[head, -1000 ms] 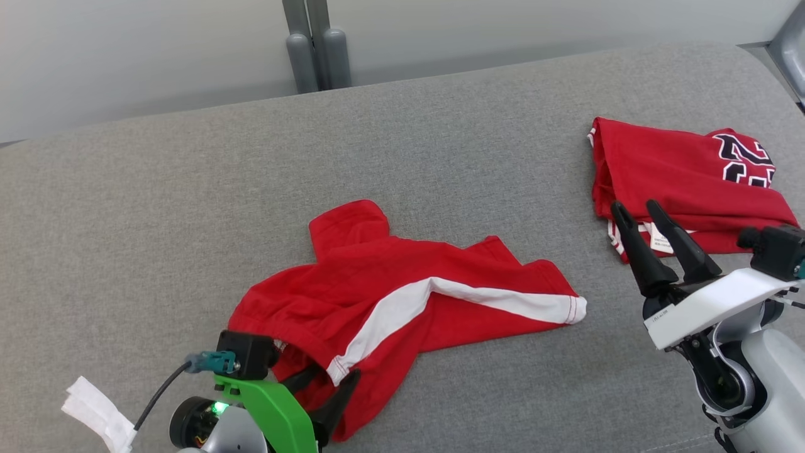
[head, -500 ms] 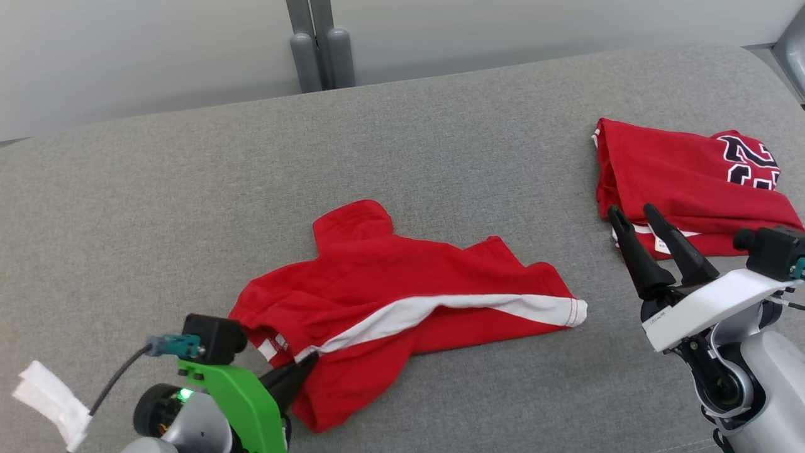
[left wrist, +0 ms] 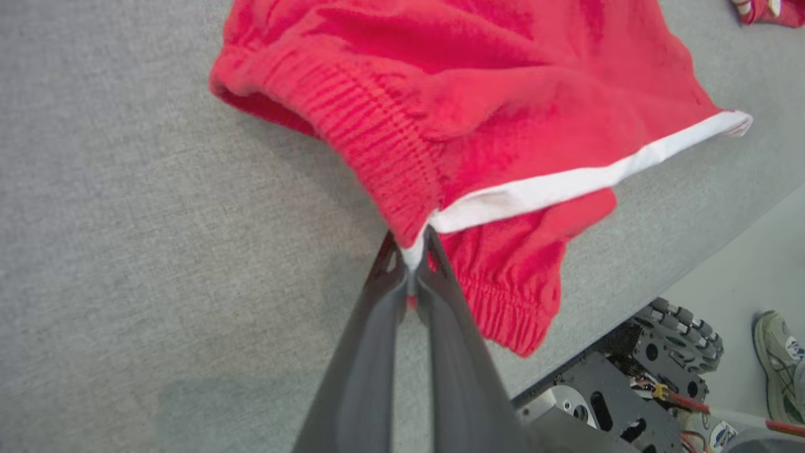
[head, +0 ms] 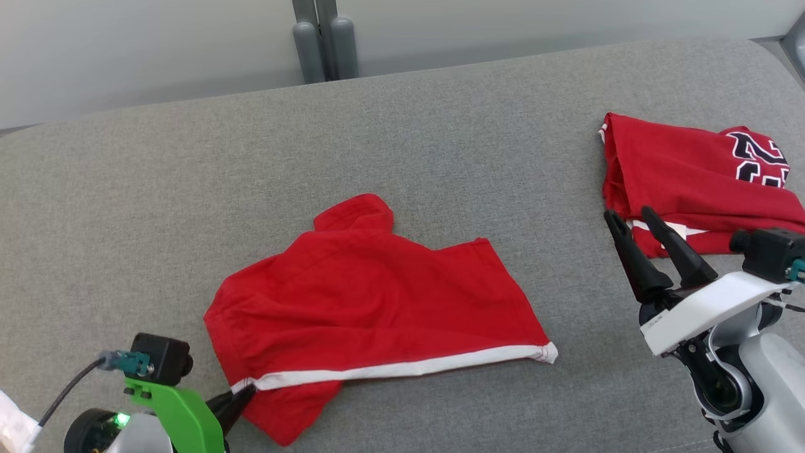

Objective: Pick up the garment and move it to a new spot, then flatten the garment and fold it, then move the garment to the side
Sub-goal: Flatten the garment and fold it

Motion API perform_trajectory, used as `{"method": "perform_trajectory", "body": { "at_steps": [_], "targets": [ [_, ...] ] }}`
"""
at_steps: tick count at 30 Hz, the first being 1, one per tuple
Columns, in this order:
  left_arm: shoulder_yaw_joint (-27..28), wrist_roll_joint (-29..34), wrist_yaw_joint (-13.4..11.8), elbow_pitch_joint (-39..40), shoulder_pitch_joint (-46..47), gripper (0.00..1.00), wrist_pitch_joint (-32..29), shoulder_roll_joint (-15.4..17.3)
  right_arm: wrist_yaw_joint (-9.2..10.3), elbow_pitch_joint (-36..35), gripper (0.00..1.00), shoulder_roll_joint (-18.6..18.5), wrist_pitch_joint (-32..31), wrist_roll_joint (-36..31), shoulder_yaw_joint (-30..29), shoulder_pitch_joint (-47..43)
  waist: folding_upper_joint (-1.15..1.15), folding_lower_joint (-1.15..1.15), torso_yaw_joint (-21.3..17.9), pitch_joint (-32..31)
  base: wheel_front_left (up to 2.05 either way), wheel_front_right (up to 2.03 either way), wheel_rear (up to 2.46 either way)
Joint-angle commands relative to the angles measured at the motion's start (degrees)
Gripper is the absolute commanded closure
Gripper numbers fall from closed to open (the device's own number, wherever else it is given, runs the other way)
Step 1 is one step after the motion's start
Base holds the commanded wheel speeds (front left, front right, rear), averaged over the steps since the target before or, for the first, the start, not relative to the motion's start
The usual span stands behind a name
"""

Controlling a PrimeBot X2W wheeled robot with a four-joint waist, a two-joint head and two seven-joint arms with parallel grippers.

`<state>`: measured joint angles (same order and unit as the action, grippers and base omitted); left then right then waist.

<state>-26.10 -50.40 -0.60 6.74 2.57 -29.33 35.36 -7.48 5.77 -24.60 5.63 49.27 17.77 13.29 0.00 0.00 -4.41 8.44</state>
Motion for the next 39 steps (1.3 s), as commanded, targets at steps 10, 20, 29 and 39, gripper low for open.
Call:
{"method": "perform_trajectory", "body": {
  "at_steps": [10, 20, 29, 39],
  "targets": [
    [-1.0, -0.8, 1.0, -2.6, -2.2, 0.0, 1.0, -0.6, -0.03, 1.0, 0.0, -0.4, -0.2, -0.6, 0.2, -0.7, 0.0, 0.0, 0.0, -0.3, 0.0, 0.0, 0.0],
    [3.8, 2.5, -2.8, 5.0, -4.1, 0.0, 7.3, 1.8, -0.03, -0.1, 0.0, 0.1, 1.7, -2.0, 0.1, -1.5, 0.0, 0.0, 1.1, -2.3, 0.0, 0.0, 0.0],
    [10.6, 13.3, -10.1, 6.2, -3.4, 0.0, 25.8, -1.0, -0.03, -2.7, 0.0, 2.2, 4.8, -7.6, -3.2, -2.4, 0.0, 0.0, 1.2, -4.1, 0.0, 0.0, 0.0],
    [12.1, 19.7, -15.6, -0.9, -4.5, 0.0, 41.8, -7.9, -0.03, -4.4, 0.0, 7.0, 7.6, -17.5, -9.4, -4.9, 0.0, 0.0, 0.4, -5.6, 0.0, 0.0, 0.0]
  ]
}}
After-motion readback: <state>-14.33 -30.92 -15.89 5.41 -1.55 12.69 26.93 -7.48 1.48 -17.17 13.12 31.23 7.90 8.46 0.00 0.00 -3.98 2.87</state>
